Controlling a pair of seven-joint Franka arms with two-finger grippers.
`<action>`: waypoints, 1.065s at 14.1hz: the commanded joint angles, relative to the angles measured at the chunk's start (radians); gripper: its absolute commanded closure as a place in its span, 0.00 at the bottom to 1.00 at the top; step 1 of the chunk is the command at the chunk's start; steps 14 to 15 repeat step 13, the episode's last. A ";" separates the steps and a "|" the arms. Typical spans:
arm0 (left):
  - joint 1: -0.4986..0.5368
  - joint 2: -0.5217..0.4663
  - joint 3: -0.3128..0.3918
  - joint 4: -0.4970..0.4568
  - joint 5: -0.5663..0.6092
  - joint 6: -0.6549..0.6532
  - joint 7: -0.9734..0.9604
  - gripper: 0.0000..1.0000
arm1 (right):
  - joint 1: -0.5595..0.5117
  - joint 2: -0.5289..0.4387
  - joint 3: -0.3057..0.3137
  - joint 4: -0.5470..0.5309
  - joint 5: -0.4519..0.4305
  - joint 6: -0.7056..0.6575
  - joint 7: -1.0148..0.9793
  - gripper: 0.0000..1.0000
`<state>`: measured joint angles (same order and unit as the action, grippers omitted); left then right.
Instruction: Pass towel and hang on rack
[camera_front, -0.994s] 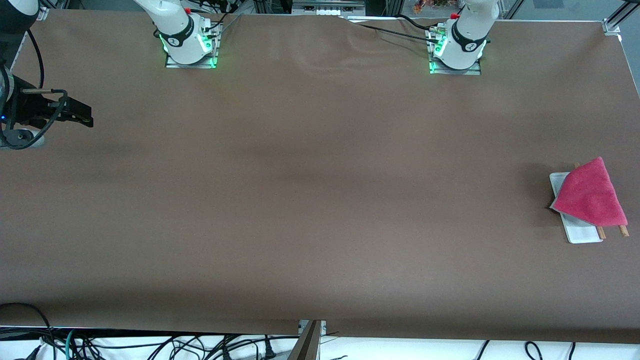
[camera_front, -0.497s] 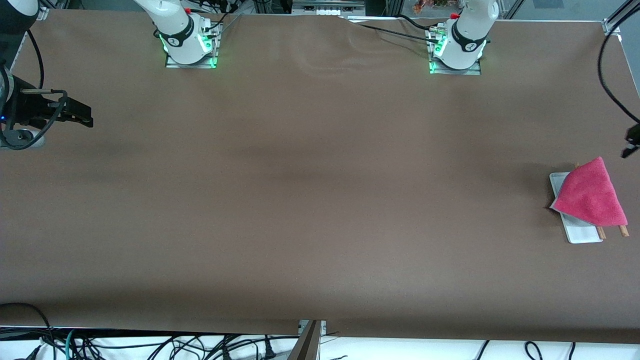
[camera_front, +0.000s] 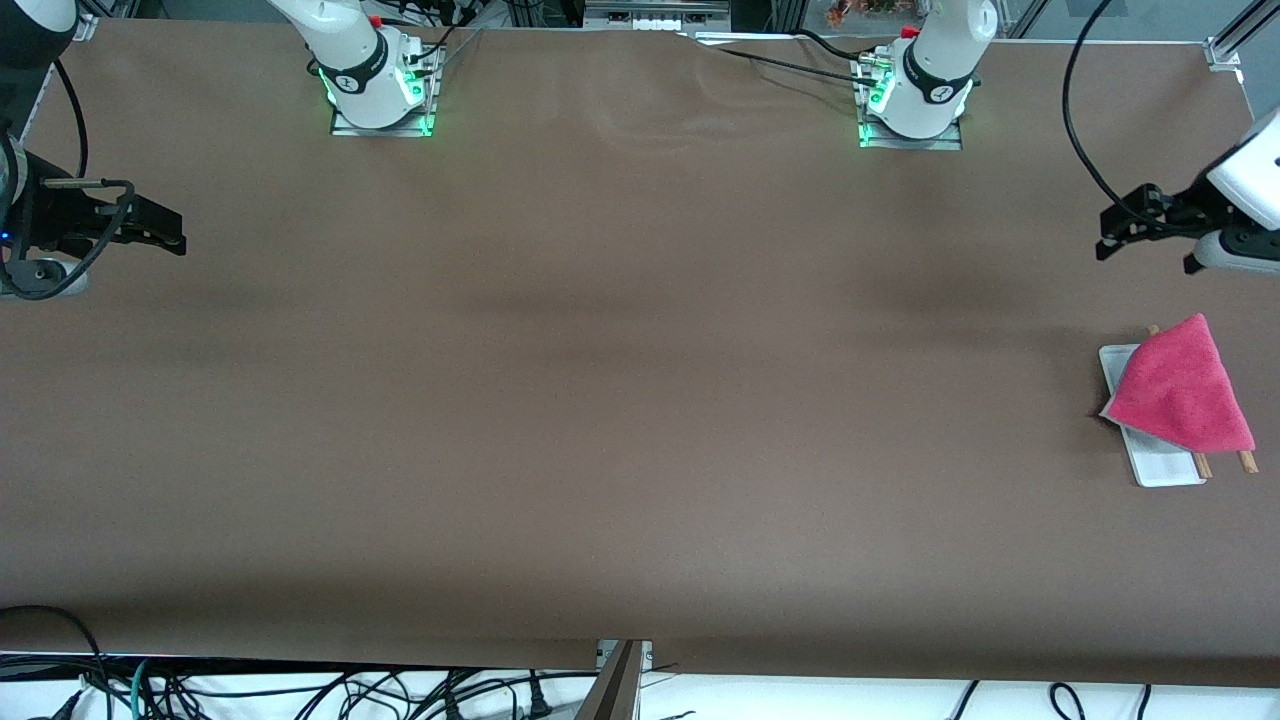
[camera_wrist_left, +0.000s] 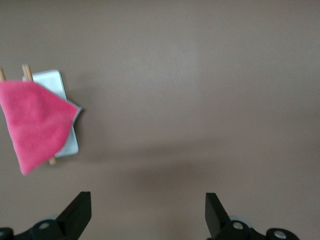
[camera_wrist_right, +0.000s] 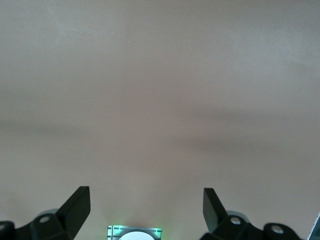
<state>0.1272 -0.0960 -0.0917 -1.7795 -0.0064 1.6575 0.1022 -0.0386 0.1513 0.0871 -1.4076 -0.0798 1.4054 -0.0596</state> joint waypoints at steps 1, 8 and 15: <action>-0.029 -0.048 0.017 -0.035 -0.015 -0.036 -0.102 0.00 | -0.006 0.001 0.002 -0.002 -0.009 0.006 -0.019 0.00; -0.040 -0.050 0.013 -0.029 -0.032 -0.038 -0.145 0.00 | -0.007 0.002 -0.004 -0.002 -0.008 0.006 -0.019 0.00; -0.040 -0.048 0.013 -0.028 -0.050 -0.038 -0.151 0.00 | -0.007 0.002 -0.004 -0.002 -0.008 0.006 -0.019 0.00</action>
